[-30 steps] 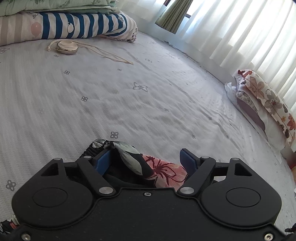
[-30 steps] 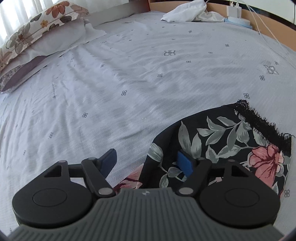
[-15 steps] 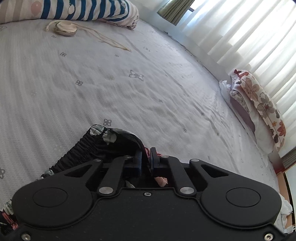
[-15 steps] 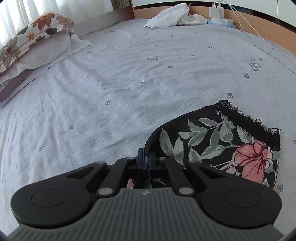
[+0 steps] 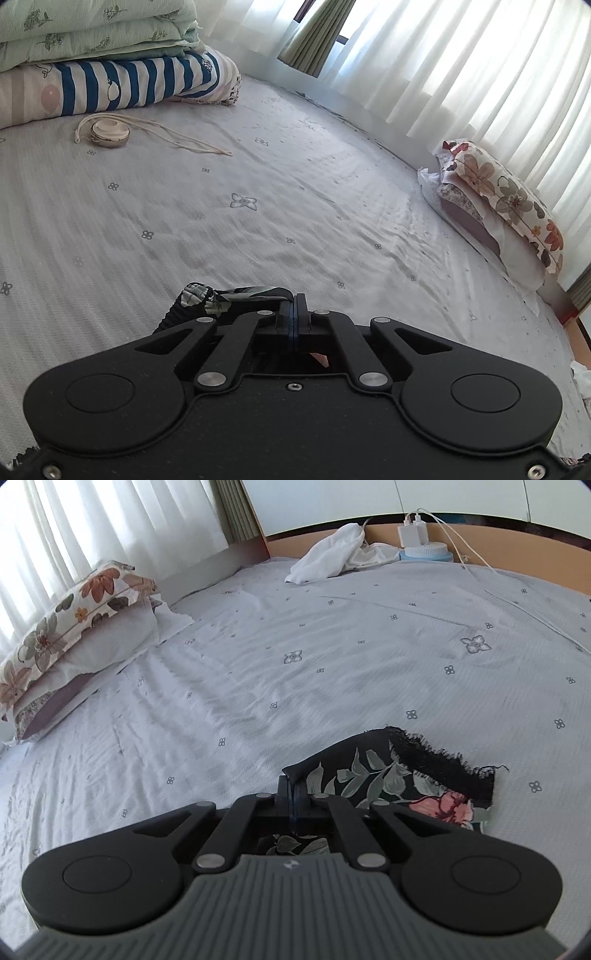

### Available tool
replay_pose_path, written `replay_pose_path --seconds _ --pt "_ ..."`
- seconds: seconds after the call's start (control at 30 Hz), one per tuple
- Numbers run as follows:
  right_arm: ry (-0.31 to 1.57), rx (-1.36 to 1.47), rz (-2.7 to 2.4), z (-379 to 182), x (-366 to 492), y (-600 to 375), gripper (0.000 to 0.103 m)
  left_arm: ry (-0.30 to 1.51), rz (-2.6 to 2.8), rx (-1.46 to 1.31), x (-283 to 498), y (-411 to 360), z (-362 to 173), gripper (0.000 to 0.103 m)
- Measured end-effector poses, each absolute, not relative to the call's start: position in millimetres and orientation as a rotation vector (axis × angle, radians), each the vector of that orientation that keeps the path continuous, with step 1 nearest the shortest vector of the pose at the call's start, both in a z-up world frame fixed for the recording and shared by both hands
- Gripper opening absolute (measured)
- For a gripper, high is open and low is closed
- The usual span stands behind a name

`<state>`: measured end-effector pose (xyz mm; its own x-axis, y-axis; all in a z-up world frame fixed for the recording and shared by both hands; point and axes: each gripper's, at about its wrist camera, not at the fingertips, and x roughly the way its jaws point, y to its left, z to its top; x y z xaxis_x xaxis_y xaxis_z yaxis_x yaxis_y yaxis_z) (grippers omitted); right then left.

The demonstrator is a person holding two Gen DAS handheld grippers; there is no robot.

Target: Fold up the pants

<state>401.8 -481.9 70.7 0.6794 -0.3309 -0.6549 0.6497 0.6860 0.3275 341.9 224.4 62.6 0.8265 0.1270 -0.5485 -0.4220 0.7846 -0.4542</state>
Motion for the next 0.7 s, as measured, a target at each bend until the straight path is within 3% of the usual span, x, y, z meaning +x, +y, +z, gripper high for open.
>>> replay_pose_path --seconds 0.7 --pt "0.567 0.712 -0.524 103 231 -525 0.002 0.515 0.246 -0.561 213 222 125 0.0"
